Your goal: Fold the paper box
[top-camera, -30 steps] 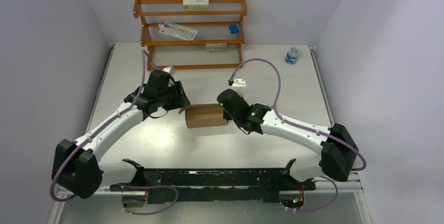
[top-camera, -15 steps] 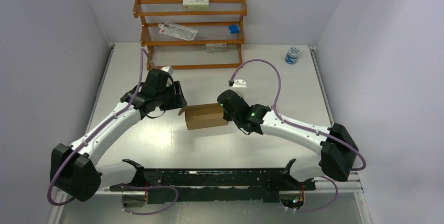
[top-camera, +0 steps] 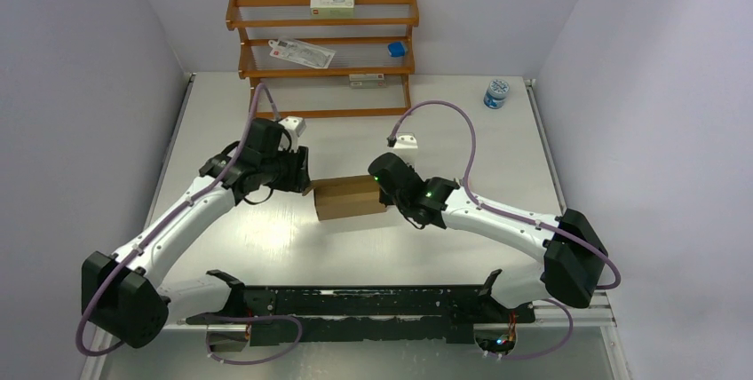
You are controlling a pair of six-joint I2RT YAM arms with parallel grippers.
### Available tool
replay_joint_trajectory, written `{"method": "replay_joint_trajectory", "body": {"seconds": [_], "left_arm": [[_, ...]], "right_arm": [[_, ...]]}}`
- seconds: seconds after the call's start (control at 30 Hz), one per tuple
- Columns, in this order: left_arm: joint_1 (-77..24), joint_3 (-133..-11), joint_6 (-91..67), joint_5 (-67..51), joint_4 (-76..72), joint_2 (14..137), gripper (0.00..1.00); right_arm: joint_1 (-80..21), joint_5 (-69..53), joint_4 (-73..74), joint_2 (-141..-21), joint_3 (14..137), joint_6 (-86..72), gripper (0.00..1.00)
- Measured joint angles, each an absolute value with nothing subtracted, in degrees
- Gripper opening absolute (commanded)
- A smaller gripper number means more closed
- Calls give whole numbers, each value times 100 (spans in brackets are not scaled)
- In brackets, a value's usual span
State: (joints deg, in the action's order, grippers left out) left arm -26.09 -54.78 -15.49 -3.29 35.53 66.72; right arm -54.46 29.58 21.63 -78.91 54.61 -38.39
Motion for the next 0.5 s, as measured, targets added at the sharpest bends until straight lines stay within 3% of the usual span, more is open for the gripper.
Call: {"method": "replay_joint_trajectory", "body": {"seconds": [0.3, 0.5], "left_arm": [[-2609, -5478, -1120, -698, 3533, 7161, 45], [-2609, -5478, -993, -709, 3546, 7175, 45]], "right_arm": [[-5446, 2961, 2163, -7891, 5461, -3828, 13], [-5443, 3133, 2202, -7889, 5465, -3743, 19]]}}
